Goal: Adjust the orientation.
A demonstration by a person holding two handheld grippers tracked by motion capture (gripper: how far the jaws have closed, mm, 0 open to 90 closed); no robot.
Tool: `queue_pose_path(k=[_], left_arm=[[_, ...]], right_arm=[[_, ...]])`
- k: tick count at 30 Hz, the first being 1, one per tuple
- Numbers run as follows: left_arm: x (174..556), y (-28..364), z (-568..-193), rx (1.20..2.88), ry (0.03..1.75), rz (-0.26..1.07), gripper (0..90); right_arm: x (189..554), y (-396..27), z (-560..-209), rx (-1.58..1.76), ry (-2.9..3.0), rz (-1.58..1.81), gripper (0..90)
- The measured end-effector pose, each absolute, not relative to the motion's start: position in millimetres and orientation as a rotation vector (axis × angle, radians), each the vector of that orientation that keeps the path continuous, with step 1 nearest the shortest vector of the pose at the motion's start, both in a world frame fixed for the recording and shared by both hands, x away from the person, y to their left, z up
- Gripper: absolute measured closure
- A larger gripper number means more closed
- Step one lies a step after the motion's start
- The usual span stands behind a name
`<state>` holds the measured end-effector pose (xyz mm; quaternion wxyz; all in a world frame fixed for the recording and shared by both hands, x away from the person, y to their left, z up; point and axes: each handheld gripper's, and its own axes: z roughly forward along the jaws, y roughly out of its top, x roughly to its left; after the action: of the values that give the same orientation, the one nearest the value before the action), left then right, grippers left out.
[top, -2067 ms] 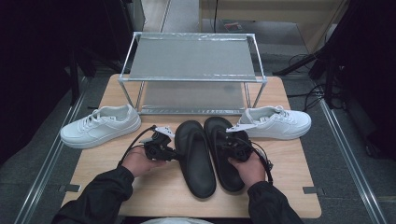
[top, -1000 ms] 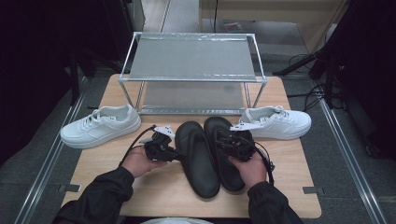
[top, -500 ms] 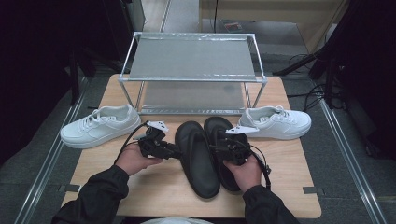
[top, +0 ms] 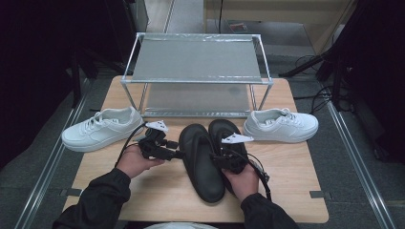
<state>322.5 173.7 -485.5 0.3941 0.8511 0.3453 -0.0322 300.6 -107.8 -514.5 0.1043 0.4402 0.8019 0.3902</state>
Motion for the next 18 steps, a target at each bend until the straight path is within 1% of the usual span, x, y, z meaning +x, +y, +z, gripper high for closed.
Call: queue_pose_path(k=[3,6,10,14,15,16,18], left_arm=[[322.9,175.0,-484.7,2.155,0.879,-0.075,44.1],[323.1,176.2,-484.1,2.145,0.882,-0.067,43.9],[323.9,178.1,-483.6,2.134,0.891,-0.061,43.0],[324.2,178.3,-484.4,2.135,0.893,-0.056,41.5],[324.2,178.3,-484.5,2.135,0.892,-0.052,41.5],[324.1,178.2,-484.6,2.135,0.890,-0.050,40.8],[323.9,178.1,-484.5,2.134,0.887,-0.046,40.4]], right_arm=[[299.8,-105.9,-516.3,1.296,2.359,1.145,51.3],[299.5,-104.9,-518.1,1.299,2.355,1.145,54.5],[299.8,-104.9,-517.5,1.315,2.353,1.146,56.6],[302.4,-107.0,-516.3,1.381,2.353,1.169,61.8],[302.4,-107.0,-516.3,1.381,2.353,1.169,61.8],[302.1,-106.5,-515.9,1.386,2.355,1.161,66.0],[302.1,-106.3,-515.8,1.382,2.358,1.153,66.8]])
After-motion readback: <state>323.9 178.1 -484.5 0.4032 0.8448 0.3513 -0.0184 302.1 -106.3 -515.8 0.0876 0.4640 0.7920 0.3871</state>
